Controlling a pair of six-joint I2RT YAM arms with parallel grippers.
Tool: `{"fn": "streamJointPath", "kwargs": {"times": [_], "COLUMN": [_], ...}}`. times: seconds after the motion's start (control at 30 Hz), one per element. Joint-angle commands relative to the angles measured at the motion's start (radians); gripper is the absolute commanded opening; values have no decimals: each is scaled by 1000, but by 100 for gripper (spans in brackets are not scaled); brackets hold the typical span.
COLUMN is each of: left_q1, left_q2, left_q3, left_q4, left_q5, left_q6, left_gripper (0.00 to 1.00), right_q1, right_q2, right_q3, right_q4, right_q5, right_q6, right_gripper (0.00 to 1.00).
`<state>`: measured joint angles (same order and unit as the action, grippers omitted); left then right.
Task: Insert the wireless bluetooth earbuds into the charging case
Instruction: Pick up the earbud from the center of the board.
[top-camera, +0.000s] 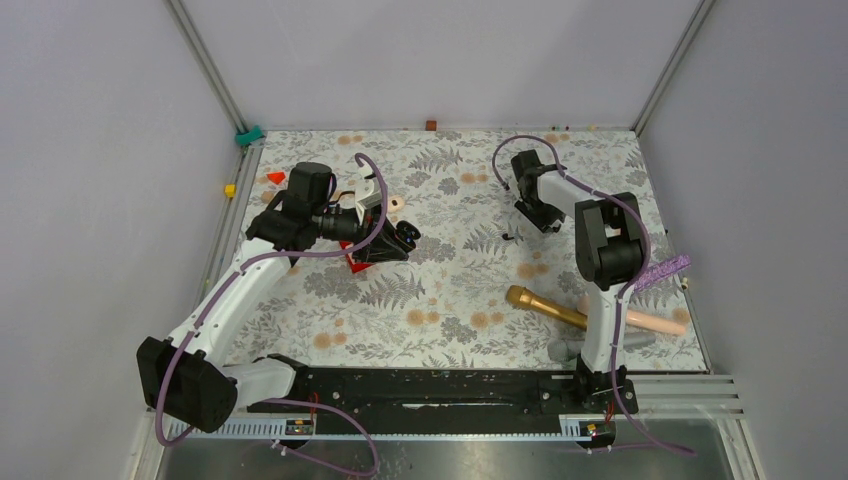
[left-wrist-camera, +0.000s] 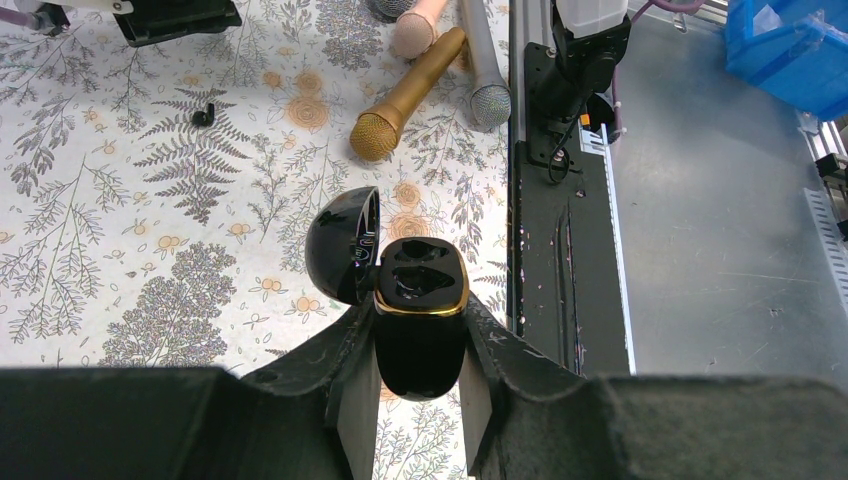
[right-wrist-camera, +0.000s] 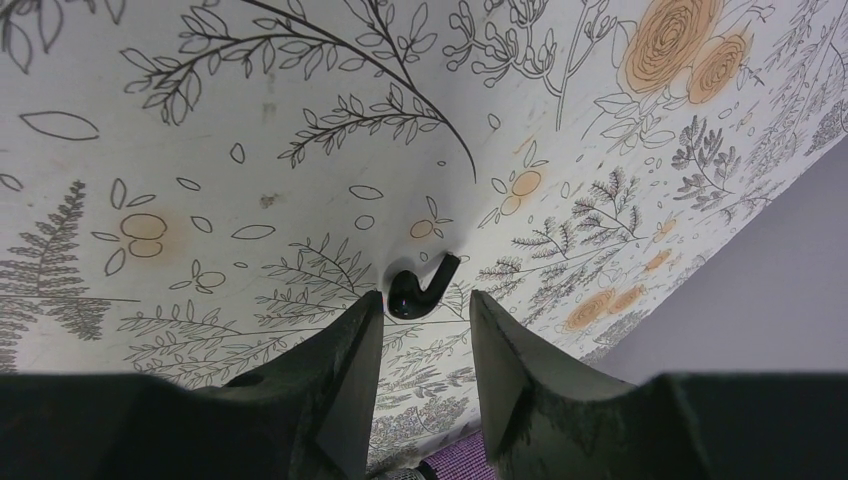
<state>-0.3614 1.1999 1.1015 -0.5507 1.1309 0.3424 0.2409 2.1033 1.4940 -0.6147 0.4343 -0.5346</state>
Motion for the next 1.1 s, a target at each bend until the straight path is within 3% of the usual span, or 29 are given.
{"fn": "streamJointPath", "kwargs": {"times": [0.0,0.27,0.73,1.07], "left_q1": [2,1,2,1], "left_q2": [3,0,-5,2], "left_q3": [-4,-3,0,-1], "left_q4": [41,41,41,41], "left_q5": [40,42,47,55], "left_q6": [-2,-3,-7,-7], "left_gripper": [0,0,0,0], "right_q1": [16,27,29,29], "right_q2": [11,29,35,-99], "right_q3": [1,-14,-27,-63], "right_q4": [7,8,27,56], "right_q5": [30,35,79,40], "right_q6": [-23,-51,-69,-63], "right_gripper": [44,43,28,18]}}
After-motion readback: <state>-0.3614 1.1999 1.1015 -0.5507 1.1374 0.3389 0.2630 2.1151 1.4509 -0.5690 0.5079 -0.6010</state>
